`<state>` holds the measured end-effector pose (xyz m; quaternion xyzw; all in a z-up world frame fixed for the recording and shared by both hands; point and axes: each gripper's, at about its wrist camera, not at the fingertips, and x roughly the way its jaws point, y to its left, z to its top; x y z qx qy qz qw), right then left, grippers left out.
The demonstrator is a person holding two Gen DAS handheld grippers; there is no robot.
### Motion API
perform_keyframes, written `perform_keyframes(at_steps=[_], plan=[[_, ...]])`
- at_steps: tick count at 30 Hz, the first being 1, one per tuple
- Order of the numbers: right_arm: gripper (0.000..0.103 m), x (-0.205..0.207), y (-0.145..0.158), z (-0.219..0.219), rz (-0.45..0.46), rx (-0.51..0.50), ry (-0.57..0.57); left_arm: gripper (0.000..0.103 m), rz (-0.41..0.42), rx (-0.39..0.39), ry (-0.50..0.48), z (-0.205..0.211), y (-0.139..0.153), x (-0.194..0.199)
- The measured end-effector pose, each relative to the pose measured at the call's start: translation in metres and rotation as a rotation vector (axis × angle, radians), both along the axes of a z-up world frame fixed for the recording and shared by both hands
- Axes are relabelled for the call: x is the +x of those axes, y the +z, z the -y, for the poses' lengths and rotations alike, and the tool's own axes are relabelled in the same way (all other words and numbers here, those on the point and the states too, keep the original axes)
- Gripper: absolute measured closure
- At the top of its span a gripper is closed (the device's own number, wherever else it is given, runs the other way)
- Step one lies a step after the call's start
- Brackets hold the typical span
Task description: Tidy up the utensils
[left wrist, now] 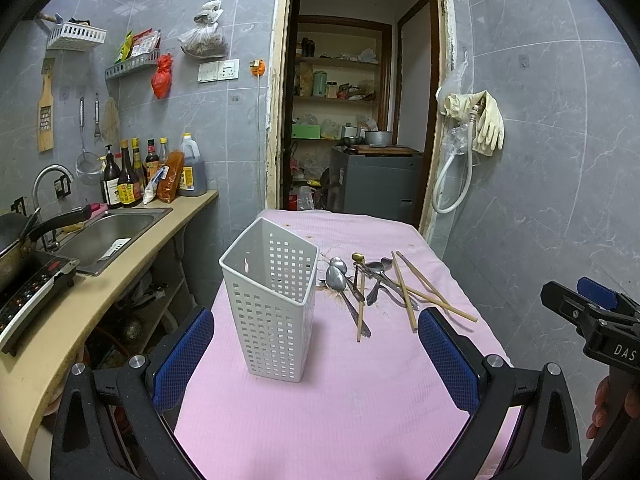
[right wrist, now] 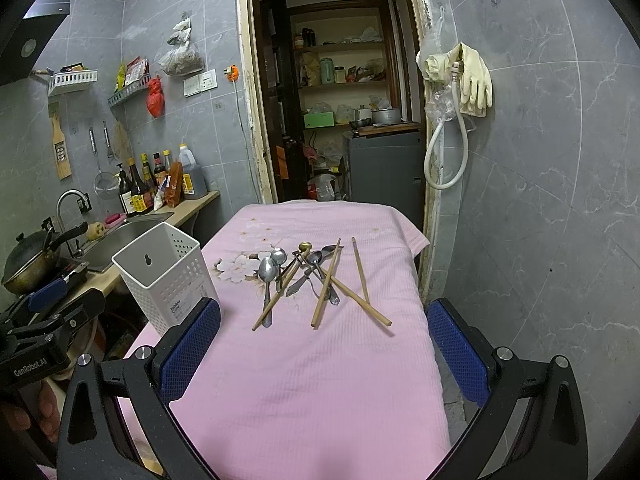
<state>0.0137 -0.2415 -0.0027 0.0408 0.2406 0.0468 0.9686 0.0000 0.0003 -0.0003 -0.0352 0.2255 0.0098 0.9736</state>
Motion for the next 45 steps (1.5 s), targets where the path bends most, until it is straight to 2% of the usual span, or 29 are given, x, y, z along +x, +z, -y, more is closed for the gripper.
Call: perform_keyframes(at_steps=[45], plan=[[0.001, -0.001, 0.0, -0.007, -0.002, 0.001, -0.004, 0.0, -0.003, 0.004, -0.001, 0.0, 0.0, 0.0]])
